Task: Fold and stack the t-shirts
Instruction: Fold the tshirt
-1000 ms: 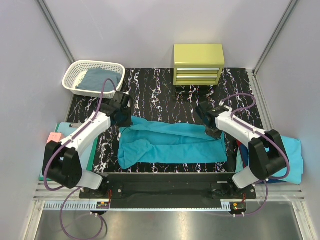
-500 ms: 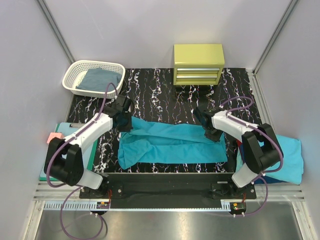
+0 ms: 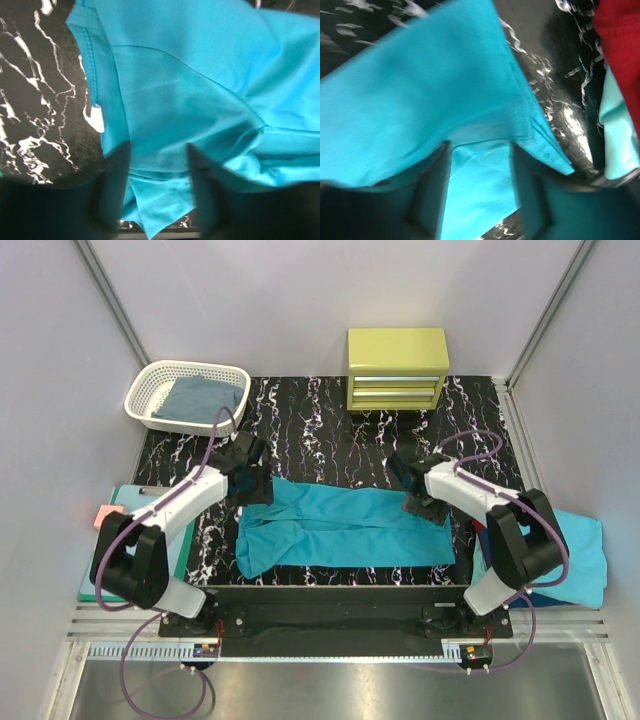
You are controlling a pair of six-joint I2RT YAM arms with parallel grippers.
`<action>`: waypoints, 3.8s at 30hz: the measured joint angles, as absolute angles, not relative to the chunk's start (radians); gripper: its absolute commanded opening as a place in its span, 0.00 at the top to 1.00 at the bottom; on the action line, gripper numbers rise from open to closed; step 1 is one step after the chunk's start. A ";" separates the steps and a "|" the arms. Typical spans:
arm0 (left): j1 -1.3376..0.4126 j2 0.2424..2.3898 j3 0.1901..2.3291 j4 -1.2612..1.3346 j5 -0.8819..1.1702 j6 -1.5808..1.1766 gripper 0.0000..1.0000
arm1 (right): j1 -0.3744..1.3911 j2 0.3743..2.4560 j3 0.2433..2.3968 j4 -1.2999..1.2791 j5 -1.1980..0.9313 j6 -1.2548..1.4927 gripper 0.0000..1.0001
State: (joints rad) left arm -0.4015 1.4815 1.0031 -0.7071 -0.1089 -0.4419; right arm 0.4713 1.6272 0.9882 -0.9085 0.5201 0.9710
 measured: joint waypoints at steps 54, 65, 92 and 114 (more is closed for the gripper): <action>-0.420 1.390 0.962 -0.711 -0.069 -0.455 0.50 | 0.432 1.769 1.210 -0.790 0.390 0.755 0.64; -0.420 1.591 1.112 -0.682 -0.083 -0.456 0.56 | 0.474 1.637 1.258 -0.730 0.250 0.660 0.67; -0.420 1.802 1.198 -0.657 -0.080 -0.466 1.00 | 0.502 1.595 1.201 -0.729 0.218 0.557 0.71; -0.445 1.527 1.075 -0.689 -0.049 -0.477 0.57 | 0.504 1.657 1.158 -0.662 0.146 0.580 0.70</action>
